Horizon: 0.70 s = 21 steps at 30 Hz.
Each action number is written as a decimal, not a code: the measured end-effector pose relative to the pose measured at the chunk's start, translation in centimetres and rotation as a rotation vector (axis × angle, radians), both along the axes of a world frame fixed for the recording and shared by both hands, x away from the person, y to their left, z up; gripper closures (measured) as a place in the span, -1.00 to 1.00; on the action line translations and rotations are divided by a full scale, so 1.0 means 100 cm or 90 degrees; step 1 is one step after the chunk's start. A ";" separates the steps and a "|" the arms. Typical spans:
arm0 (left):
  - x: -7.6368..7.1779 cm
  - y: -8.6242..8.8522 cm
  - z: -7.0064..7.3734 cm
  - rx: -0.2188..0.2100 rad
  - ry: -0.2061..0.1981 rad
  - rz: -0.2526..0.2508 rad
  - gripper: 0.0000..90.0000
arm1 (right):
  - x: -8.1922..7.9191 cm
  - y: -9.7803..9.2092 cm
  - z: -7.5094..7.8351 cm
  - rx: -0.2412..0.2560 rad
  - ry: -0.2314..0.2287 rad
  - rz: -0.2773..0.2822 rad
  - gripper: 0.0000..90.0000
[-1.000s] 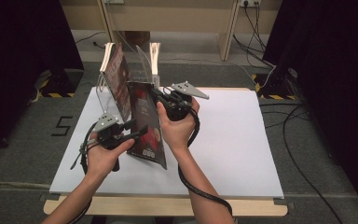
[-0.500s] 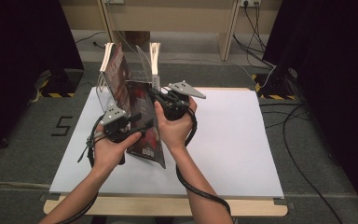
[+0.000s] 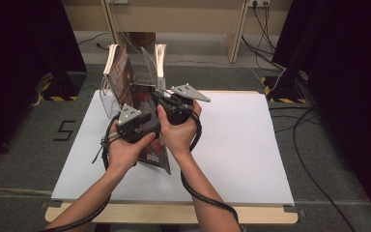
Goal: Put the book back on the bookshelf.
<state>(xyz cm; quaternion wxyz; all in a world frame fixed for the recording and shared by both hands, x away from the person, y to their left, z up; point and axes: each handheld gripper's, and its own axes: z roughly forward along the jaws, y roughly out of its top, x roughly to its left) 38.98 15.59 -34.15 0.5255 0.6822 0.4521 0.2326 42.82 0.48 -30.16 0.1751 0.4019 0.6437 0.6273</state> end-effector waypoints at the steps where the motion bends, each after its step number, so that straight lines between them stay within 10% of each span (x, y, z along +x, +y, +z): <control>1: 0.001 -0.001 0.000 0.005 0.000 0.003 -0.13 | 0.000 0.000 0.000 -0.002 0.002 -0.001 0.94; 12: 0.003 -0.010 -0.006 0.032 -0.003 0.024 -0.08 | -0.001 0.002 0.000 -0.004 0.011 0.002 0.94; 21: -0.007 -0.004 -0.007 0.017 -0.002 0.025 0.40 | 0.001 0.006 0.000 0.002 0.022 0.026 0.93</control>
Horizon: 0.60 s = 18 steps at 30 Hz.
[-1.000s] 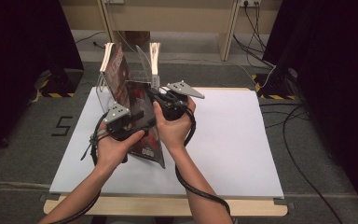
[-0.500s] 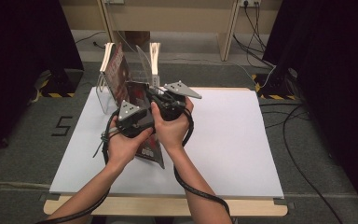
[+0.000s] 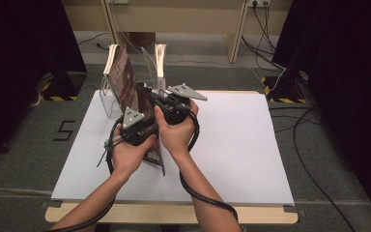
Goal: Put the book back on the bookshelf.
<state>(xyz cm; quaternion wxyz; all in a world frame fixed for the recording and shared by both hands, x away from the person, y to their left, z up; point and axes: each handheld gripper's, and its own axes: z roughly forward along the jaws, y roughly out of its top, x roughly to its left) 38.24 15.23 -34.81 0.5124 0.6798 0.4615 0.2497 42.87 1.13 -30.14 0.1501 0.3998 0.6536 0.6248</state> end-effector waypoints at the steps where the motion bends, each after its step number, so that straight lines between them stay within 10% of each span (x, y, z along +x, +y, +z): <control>1: -0.001 0.001 0.000 -0.002 0.000 0.002 0.44 | 0.000 0.000 0.000 0.001 0.002 0.004 0.93; 18: -0.009 0.042 -0.002 -0.038 0.006 0.016 0.92 | -0.004 0.004 0.007 -0.013 -0.004 0.051 0.64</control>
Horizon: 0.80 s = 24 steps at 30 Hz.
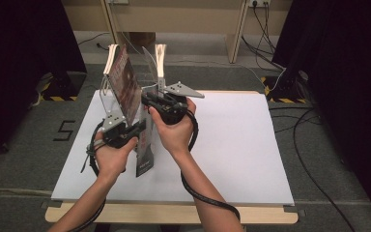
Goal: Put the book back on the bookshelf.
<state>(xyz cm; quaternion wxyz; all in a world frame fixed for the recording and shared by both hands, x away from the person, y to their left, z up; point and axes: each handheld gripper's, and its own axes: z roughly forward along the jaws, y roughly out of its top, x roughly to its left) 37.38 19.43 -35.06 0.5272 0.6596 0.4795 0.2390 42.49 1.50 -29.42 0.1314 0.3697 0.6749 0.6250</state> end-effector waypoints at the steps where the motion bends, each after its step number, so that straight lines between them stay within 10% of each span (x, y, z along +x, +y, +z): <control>1: 0.000 0.002 0.000 -0.002 0.003 0.000 0.92 | -0.001 -0.002 0.001 0.002 0.000 0.002 0.63; 24: -0.003 0.022 -0.010 -0.032 0.062 -0.041 0.92 | -0.002 -0.048 -0.004 0.004 0.000 -0.040 0.64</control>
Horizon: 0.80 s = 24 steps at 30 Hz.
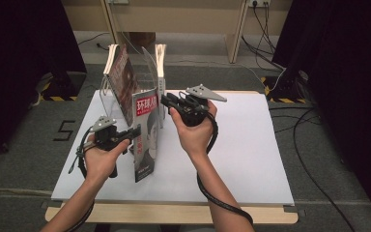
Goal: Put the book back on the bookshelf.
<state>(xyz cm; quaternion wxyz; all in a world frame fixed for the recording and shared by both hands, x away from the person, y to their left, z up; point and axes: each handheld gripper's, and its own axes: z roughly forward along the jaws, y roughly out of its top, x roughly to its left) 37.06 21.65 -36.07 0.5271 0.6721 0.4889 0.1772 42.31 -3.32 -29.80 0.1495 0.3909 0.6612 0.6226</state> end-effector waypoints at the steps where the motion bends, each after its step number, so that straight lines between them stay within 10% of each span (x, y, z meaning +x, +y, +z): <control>1: 0.000 0.001 0.000 0.000 0.002 -0.003 0.92 | 0.000 -0.001 -0.001 0.002 0.004 -0.003 0.64; 24: -0.019 0.022 0.006 0.006 -0.070 -0.030 0.93 | 0.001 -0.047 -0.034 -0.030 0.045 -0.056 0.64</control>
